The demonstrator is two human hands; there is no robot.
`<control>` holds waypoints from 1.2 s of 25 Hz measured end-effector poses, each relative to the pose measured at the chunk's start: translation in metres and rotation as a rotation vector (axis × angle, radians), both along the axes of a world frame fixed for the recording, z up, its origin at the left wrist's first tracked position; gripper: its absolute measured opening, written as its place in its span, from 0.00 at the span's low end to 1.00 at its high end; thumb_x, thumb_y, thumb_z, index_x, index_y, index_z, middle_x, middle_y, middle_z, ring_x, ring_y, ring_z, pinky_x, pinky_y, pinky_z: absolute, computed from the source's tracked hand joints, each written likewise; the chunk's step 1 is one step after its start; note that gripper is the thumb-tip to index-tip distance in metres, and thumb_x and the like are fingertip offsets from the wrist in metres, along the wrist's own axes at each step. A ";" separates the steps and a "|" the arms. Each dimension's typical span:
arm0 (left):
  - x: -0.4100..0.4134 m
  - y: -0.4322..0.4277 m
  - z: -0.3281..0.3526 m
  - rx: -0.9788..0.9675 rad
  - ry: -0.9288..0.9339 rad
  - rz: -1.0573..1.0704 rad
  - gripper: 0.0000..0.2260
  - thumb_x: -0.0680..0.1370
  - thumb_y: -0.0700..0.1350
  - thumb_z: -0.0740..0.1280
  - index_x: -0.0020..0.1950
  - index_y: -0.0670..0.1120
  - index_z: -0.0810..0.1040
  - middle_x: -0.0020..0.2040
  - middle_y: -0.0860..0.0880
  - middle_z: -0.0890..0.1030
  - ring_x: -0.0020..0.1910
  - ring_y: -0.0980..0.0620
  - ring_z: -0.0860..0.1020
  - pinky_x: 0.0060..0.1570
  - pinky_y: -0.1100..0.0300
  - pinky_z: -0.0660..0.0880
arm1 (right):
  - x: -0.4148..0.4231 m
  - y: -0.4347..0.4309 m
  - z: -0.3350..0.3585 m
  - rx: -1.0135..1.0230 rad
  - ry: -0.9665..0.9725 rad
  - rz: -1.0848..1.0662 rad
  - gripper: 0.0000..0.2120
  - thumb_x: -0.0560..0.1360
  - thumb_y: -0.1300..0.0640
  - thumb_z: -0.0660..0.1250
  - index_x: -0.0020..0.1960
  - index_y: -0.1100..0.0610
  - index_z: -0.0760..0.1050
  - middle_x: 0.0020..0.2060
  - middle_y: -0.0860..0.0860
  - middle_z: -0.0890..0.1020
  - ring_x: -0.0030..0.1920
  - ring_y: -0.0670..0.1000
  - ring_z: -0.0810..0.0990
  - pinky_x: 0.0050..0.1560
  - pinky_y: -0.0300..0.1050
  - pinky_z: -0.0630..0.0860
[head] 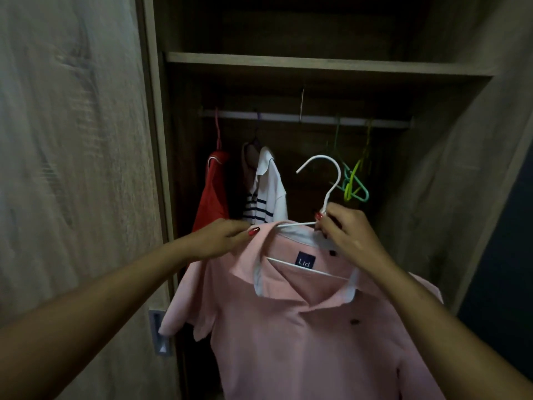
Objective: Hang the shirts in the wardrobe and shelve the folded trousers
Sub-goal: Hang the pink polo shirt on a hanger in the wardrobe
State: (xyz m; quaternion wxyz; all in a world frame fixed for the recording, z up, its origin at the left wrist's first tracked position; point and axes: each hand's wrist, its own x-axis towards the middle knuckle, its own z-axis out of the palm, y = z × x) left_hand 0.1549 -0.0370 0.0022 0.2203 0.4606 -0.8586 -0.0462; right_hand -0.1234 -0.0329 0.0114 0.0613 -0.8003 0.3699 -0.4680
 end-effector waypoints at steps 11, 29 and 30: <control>0.010 -0.011 -0.009 -0.321 0.294 0.053 0.19 0.76 0.65 0.56 0.33 0.54 0.70 0.30 0.57 0.75 0.30 0.61 0.73 0.32 0.68 0.65 | -0.078 0.017 0.018 0.503 0.230 0.002 0.14 0.73 0.49 0.67 0.52 0.57 0.80 0.47 0.52 0.83 0.49 0.50 0.81 0.48 0.44 0.78; -0.005 -0.117 0.002 -0.394 0.112 0.327 0.17 0.79 0.44 0.61 0.68 0.50 0.73 0.75 0.49 0.67 0.62 0.47 0.77 0.57 0.50 0.77 | -0.172 0.079 0.096 0.777 -0.116 -0.036 0.35 0.52 0.39 0.80 0.52 0.58 0.83 0.50 0.61 0.85 0.52 0.62 0.83 0.49 0.50 0.80; -0.002 -0.114 0.004 -0.359 0.210 0.323 0.17 0.79 0.50 0.59 0.68 0.56 0.72 0.70 0.52 0.73 0.61 0.49 0.77 0.59 0.50 0.76 | -0.164 0.075 0.099 0.784 -0.114 -0.060 0.31 0.56 0.42 0.80 0.52 0.60 0.82 0.49 0.62 0.85 0.50 0.62 0.83 0.48 0.52 0.80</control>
